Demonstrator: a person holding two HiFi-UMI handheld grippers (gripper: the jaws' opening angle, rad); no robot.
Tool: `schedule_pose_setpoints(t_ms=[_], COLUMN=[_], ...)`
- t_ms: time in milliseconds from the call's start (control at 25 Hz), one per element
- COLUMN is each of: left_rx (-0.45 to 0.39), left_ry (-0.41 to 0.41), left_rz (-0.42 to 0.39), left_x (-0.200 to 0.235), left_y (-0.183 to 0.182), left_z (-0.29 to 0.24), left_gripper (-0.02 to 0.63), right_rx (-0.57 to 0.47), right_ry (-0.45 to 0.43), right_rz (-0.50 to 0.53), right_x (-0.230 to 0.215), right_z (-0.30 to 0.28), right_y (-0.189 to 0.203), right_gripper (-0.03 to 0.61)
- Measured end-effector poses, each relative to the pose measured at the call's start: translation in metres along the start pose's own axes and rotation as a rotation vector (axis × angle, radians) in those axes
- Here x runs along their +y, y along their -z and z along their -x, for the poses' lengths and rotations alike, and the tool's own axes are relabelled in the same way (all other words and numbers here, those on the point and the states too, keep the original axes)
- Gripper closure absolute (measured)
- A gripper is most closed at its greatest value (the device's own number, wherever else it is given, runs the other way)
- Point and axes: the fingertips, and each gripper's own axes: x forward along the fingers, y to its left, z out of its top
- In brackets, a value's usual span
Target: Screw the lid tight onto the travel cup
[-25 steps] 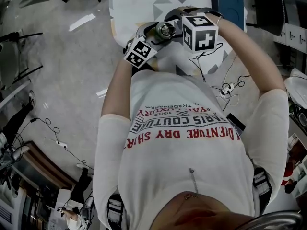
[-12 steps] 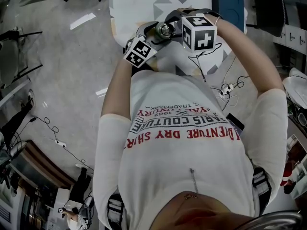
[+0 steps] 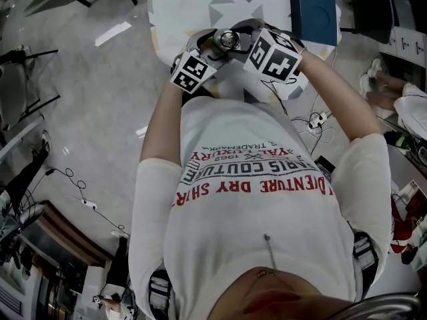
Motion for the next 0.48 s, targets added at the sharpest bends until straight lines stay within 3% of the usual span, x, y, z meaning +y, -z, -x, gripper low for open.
schedule_pose_setpoints(t_ms=[280,480], left_rx=[-0.002,-0.004], left_ry=[0.003,0.004], left_rz=[0.004,0.0], left_x=[-0.0004,0.001], left_y=[-0.0009,-0.0009], left_z=[-0.0002,0.0004], left_gripper=[0.247,0.247], right_rx=[-0.074,-0.095], right_ry=[0.157,0.238], right_rz=[-0.3,-0.39], right_x=[-0.0038,-0.0063], right_z=[0.0011,0.0001], right_y=[0.0007,-0.0005], right_gripper=[0.344,0.344])
